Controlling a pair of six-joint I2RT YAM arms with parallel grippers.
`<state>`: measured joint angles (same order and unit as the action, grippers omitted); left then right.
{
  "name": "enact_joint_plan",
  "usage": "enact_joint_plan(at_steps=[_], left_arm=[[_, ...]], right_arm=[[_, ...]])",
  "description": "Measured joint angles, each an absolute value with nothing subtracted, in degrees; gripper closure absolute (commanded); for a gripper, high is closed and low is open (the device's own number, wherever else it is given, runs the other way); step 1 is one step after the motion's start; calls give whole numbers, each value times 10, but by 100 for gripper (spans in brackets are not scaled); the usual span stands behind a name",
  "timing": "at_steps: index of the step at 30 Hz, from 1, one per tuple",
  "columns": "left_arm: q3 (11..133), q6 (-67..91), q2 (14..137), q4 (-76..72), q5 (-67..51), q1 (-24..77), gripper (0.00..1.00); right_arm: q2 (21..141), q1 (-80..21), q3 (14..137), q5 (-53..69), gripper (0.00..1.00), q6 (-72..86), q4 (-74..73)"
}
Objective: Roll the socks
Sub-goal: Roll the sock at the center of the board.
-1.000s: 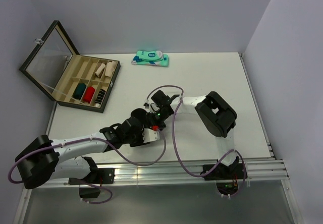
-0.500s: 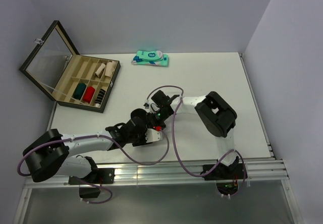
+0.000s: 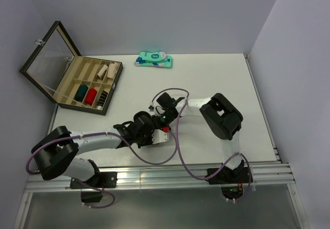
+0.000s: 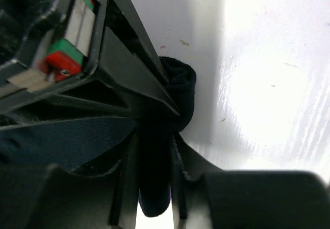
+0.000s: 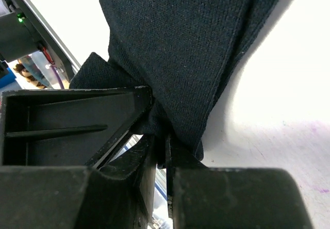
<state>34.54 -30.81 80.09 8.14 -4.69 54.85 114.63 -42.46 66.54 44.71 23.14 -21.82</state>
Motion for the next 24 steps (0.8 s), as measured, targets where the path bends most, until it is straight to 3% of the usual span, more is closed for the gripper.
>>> enact_joint_plan(at_steps=[6, 13, 24], left_arm=[[376, -311, 822, 122, -99, 520, 94], [406, -327, 845, 160, -180, 490, 100], [465, -386, 895, 301, -333, 416, 100]], right_arm=[[1133, -423, 644, 446, 68, 246, -196], [1030, -424, 560, 379, 48, 294, -140], [766, -389, 391, 187, 45, 390, -49]])
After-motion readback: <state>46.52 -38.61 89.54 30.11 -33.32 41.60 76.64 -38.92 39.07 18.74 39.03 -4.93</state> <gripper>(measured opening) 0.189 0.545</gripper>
